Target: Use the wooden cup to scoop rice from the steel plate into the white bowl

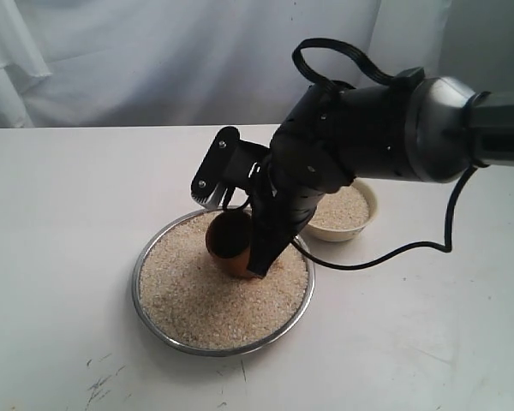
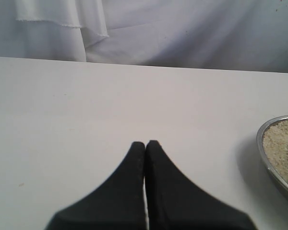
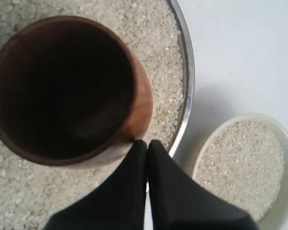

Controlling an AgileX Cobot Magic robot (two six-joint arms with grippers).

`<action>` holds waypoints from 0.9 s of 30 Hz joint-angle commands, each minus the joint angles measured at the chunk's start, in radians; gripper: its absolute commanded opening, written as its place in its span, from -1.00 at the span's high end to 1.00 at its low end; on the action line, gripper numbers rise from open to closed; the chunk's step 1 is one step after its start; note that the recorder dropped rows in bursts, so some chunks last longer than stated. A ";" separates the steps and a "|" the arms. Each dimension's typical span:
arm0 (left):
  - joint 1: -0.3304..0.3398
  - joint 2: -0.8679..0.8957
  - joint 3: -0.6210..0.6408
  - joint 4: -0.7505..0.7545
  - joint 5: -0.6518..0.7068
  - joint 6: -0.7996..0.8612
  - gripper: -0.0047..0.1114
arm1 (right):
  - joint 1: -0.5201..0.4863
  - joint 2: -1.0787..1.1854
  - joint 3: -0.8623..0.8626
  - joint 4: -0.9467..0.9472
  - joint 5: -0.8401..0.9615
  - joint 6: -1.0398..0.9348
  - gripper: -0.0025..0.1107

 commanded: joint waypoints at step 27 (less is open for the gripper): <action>-0.003 -0.004 0.005 0.001 -0.013 0.000 0.92 | 0.076 0.021 0.004 0.100 -0.145 0.000 0.96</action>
